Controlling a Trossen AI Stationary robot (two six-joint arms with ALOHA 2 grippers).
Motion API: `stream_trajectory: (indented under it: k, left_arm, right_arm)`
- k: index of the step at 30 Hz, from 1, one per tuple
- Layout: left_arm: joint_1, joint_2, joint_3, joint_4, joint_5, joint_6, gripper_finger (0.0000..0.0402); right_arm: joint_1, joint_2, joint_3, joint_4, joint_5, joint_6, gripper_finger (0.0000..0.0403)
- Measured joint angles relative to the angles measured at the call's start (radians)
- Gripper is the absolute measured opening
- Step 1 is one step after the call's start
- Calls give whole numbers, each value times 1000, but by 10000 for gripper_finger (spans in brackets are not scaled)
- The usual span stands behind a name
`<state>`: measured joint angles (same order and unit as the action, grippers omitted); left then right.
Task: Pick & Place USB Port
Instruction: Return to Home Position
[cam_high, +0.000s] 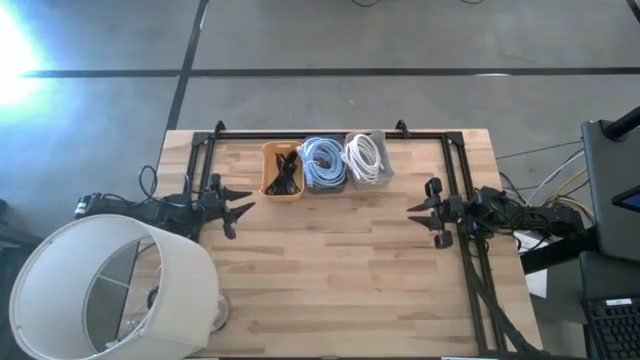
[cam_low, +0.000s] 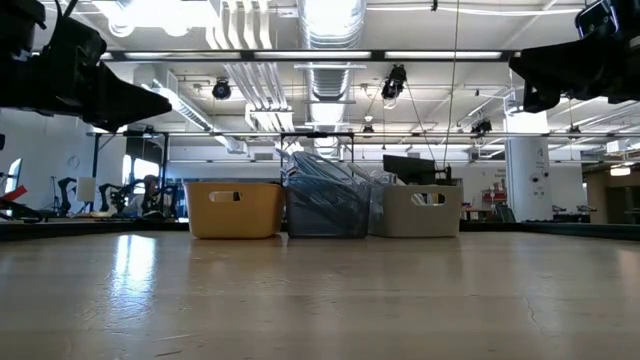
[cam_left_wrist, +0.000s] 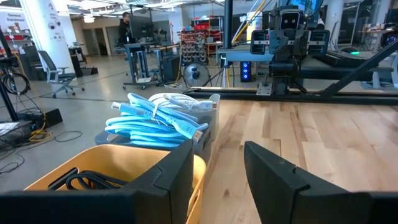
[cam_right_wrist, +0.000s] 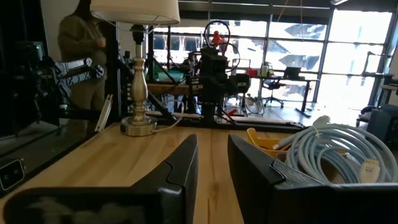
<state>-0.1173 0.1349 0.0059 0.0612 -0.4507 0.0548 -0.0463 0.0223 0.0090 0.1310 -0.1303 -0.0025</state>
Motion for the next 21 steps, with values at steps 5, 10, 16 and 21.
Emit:
stream_trajectory:
  k: [5, 10, 16, 21]
  left_arm:
    - [0, 0, 0, -1, 0, 0, 147]
    - [0, 0, 0, -1, 0, 0, 147]
    - [0, 0, 0, -1, 0, 0, 147]
    - [0, 0, 0, -1, 0, 0, 147]
  right_arm:
    - [0, 0, 0, 0, 0, 0, 75]
    - [0, 0, 0, 0, 0, 0, 77]
    - [0, 0, 0, 0, 0, 0, 87]
    - [0, 0, 0, 0, 0, 1, 92]
